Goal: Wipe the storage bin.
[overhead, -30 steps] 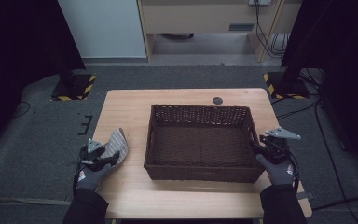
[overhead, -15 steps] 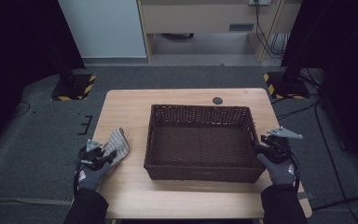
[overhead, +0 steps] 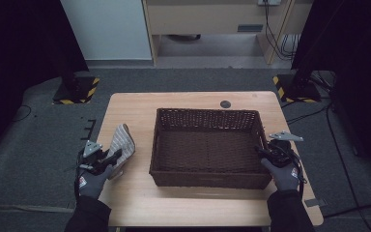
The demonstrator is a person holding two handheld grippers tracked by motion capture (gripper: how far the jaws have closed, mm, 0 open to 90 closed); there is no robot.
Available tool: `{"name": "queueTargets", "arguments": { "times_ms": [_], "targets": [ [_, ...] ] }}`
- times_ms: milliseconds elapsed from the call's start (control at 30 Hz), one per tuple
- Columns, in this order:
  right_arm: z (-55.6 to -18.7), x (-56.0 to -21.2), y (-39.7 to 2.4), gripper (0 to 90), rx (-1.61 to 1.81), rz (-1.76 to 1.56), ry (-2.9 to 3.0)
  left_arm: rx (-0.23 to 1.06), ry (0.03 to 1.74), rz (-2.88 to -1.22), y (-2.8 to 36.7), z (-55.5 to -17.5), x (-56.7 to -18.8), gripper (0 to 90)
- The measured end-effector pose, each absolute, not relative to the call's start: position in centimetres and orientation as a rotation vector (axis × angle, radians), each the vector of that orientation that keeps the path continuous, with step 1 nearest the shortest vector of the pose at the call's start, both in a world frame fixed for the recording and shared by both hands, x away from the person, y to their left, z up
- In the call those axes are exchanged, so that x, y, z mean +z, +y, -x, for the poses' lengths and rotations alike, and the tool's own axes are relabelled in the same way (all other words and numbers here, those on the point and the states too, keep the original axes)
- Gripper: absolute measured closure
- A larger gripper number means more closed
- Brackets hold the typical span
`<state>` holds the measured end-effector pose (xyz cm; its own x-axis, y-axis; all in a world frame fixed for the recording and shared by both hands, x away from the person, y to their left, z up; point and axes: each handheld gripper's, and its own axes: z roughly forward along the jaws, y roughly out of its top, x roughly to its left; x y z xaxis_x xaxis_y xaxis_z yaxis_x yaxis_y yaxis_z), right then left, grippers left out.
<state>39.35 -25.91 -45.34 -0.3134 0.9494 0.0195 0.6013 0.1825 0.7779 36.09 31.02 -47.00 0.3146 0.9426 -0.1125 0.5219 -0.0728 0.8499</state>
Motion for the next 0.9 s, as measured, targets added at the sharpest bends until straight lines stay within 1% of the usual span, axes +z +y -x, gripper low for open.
{"name": "queueTargets", "arguments": {
  "times_ms": [233,400,900],
  "targets": [
    [-39.2,-45.5,-25.8,58.2,0.961,-1.455,1.973,0.627,1.285,-1.713,30.1,-36.5,-46.0,64.0],
    [-39.2,-45.4,-25.6,65.5,0.921,-1.471,1.944,0.617,1.281,-1.697,29.9,-36.9,-45.6,63.9],
    [-38.5,-45.2,-24.3,66.5,0.930,-1.455,1.969,0.606,1.258,-1.670,28.9,-39.2,-44.8,63.7]
  ]
}}
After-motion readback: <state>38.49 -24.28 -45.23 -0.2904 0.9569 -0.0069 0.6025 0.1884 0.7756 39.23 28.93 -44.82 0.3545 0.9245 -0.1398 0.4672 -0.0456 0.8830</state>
